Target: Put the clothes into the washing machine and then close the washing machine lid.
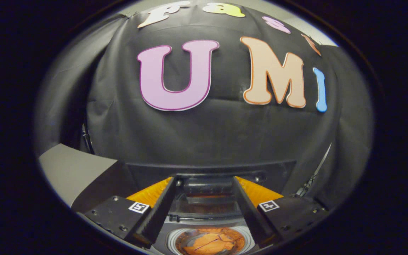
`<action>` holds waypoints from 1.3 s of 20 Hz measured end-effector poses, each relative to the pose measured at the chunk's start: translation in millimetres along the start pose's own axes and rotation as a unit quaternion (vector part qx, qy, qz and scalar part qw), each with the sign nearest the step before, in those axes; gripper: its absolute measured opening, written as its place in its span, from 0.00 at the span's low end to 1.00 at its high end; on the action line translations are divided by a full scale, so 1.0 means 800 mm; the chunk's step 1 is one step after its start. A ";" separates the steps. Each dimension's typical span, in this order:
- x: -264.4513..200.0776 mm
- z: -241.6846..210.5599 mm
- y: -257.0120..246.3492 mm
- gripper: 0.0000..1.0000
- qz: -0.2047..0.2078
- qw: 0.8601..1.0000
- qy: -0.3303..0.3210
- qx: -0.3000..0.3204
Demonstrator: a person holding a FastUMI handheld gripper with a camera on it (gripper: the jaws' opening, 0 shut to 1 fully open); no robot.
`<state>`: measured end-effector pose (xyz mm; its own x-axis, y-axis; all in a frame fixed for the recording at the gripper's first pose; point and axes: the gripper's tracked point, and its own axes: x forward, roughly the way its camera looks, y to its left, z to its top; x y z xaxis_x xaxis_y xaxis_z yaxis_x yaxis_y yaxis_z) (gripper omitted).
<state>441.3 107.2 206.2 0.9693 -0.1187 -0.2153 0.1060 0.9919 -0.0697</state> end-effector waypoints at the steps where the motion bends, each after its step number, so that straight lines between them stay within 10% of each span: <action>1: 0.004 0.006 0.003 0.96 0.000 1.000 -0.004 -0.004; 26: 0.060 0.028 0.028 0.97 -0.006 1.000 -0.003 -0.029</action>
<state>495.4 124.5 216.5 0.9695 -0.1306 -0.2075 0.1054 0.9861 -0.1280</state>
